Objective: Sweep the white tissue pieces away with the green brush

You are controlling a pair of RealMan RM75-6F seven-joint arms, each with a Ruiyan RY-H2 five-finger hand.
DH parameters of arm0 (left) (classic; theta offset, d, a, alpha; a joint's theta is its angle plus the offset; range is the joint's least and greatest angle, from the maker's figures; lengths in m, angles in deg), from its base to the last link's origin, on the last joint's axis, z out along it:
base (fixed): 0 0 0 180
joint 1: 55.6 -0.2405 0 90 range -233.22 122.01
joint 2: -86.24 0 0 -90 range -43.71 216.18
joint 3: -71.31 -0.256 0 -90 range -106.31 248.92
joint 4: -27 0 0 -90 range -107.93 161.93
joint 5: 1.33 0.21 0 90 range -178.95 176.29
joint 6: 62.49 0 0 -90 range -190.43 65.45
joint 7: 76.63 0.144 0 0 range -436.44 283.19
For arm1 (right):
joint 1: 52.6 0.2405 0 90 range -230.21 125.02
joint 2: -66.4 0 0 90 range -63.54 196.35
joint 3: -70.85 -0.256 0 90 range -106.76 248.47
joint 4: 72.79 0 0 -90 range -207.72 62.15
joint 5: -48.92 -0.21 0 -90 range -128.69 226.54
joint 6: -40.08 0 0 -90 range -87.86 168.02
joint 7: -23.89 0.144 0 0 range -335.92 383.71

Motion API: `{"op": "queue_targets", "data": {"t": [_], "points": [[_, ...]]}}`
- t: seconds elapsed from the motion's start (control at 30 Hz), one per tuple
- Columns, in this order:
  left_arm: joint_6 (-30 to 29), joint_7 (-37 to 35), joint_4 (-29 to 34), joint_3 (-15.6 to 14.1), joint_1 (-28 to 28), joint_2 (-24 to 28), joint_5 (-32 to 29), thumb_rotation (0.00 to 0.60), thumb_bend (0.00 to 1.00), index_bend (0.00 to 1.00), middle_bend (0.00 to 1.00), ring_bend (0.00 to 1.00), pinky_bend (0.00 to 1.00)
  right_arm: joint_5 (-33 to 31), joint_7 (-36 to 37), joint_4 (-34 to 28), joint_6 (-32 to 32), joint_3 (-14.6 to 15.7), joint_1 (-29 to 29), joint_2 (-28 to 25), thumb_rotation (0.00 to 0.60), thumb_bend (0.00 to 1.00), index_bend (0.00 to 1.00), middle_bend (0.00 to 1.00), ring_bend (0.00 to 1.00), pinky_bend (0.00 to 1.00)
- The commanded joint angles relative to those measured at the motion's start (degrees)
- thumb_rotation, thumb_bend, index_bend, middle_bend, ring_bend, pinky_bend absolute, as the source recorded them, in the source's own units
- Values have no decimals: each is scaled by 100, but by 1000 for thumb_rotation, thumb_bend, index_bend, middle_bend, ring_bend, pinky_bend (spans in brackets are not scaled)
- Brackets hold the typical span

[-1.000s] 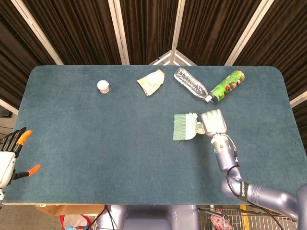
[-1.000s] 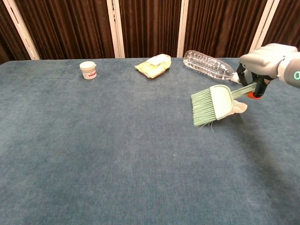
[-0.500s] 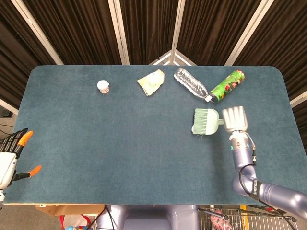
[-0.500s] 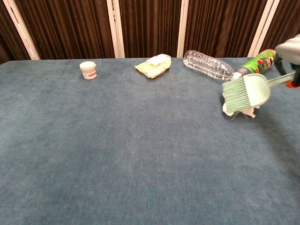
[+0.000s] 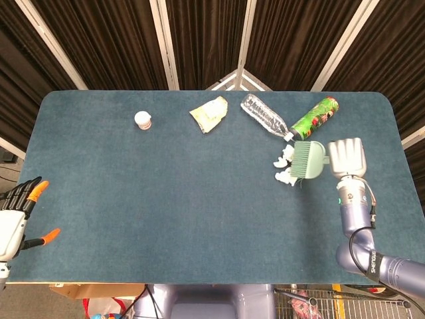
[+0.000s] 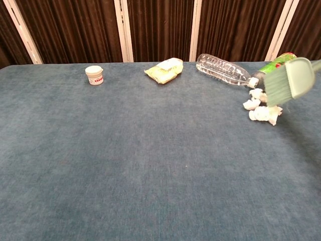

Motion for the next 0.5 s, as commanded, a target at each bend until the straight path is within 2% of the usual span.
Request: {"op": "queue_targets", "data": {"t": [0.03, 0.27, 0.5], "points": [[6, 2, -2, -1, 7, -6, 7, 600, 0, 0, 0, 0, 17, 35, -58, -226, -30, -164, 222, -65, 600, 657, 832, 993, 976, 787], [40, -54, -24, 4, 25, 1, -24, 600, 0, 0, 0, 0, 17, -209, -353, -268, -6, -273, 666, 338, 600, 657, 832, 993, 976, 788], [77, -186, -46, 12, 27, 39, -93, 600, 0, 0, 0, 0, 17, -642, -495, 159, 164, -165, 949, 973, 600, 657, 833, 993, 976, 787]]}}
